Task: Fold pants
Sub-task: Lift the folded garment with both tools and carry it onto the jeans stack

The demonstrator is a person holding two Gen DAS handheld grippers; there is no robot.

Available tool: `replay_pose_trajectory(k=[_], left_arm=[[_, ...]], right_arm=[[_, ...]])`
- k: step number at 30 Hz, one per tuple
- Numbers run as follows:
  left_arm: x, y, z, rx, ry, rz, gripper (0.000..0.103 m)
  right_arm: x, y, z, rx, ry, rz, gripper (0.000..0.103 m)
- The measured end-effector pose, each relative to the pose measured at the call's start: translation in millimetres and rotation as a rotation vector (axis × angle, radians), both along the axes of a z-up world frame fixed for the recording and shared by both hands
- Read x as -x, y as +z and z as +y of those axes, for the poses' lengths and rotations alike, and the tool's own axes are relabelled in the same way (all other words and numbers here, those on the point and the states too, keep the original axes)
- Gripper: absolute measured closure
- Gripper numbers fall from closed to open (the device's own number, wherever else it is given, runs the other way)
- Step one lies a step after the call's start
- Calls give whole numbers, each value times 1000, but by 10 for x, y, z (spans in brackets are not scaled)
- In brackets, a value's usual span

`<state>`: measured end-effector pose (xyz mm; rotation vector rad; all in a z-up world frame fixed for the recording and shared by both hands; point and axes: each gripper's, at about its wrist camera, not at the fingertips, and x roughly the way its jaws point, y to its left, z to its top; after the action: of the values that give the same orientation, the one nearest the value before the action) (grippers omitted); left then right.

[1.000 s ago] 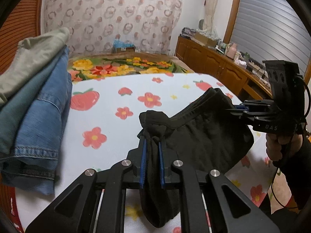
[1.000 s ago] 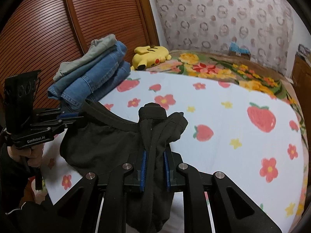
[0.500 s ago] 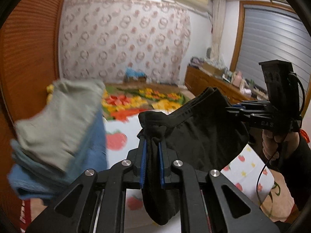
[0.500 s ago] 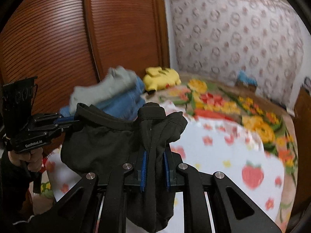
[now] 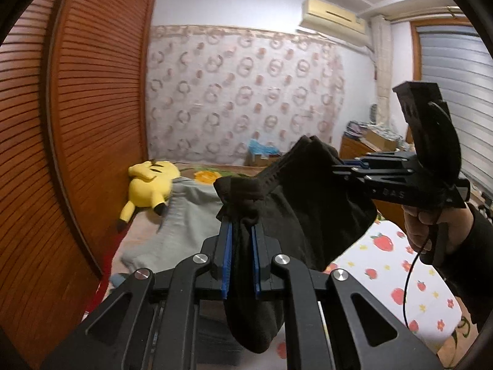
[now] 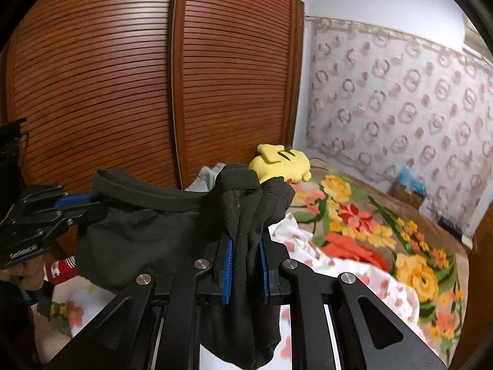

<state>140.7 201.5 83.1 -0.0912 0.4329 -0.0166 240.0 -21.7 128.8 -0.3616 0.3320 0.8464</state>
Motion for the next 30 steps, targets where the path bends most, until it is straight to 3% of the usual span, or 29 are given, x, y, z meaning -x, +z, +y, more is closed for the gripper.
replay_pose_trajectory(k=[9, 20, 23, 25, 30], left_arm=[[-62, -176, 413, 51, 93, 24, 91], [43, -354, 539, 98, 162, 63, 91], [70, -397, 560, 107, 177, 75, 91], [70, -436, 549, 101, 189, 92, 91], [69, -438, 527, 97, 193, 108, 83]], right_arm=[[-483, 47, 713, 94, 18, -40, 88], [-827, -105, 1494, 144, 81, -43, 88], [-920, -160, 1547, 113, 93, -4, 88], [-945, -209, 1479, 106, 83, 15, 78], [-950, -192, 1167, 36, 58, 35, 67]])
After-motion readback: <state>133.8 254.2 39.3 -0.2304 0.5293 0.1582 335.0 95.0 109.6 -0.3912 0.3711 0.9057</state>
